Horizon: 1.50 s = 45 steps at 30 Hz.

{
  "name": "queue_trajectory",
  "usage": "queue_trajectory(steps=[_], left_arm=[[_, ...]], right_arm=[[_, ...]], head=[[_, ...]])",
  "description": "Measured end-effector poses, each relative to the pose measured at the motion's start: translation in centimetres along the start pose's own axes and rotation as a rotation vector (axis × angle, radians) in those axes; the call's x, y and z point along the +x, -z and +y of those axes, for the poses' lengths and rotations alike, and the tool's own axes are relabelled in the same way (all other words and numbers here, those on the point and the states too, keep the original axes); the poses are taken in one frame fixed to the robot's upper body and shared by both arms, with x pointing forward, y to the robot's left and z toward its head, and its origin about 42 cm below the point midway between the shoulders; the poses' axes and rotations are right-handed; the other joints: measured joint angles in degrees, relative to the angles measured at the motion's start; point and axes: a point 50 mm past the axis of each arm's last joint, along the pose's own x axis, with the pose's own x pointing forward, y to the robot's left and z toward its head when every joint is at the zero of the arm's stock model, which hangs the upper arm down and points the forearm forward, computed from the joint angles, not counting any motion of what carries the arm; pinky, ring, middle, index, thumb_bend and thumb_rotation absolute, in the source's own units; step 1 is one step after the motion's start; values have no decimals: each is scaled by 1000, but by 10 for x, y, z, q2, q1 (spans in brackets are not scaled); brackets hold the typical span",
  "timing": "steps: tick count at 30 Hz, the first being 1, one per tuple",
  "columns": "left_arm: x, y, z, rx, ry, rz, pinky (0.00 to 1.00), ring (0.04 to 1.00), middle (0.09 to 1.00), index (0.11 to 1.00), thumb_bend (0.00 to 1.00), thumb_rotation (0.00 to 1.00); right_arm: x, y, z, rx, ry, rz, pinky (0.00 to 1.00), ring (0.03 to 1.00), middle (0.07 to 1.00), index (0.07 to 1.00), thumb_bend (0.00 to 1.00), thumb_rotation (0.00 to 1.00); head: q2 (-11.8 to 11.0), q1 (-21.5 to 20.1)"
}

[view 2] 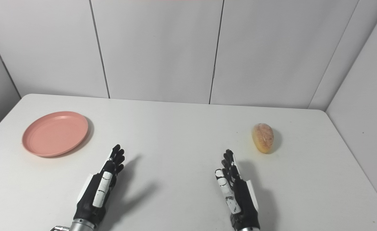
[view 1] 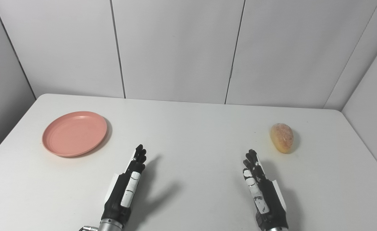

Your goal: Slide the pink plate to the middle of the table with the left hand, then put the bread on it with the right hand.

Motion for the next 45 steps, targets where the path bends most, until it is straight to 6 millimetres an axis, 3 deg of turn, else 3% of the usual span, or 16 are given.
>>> queue_trajectory(steps=[29,32,33,35,41,45], left_arm=[[0,0,0,1,1,0,1000,1000,1000,1000,686,1000],[0,0,0,0,2,0,1000,1000,1000,1000,682,1000],[0,0,-1,-2,3,0,1000,1000,1000,1000,676,1000],[1,0,-3,-5,6,-2,1000,1000,1000,1000,672,1000],[5,2,-13,33,-15,-22,1000,1000,1000,1000,730,998],[9,3,-23,47,-13,-18,1000,1000,1000,1000,722,1000]], right_arm=[[0,0,0,-4,-1,0,1000,1000,1000,1000,605,803],[0,0,-1,-5,-2,0,1000,1000,1000,1000,611,798],[0,0,-2,0,-2,0,1000,1000,1000,1000,612,794],[-1,0,-5,8,-7,0,1000,1000,1000,1000,613,798],[-3,0,-22,4,-21,3,1000,1000,1000,1000,591,803],[-5,3,-36,22,-16,2,1000,1000,1000,1000,613,809]], head=[[-1,4],[-8,19],[-18,61],[-20,67],[-57,196],[-66,212]])
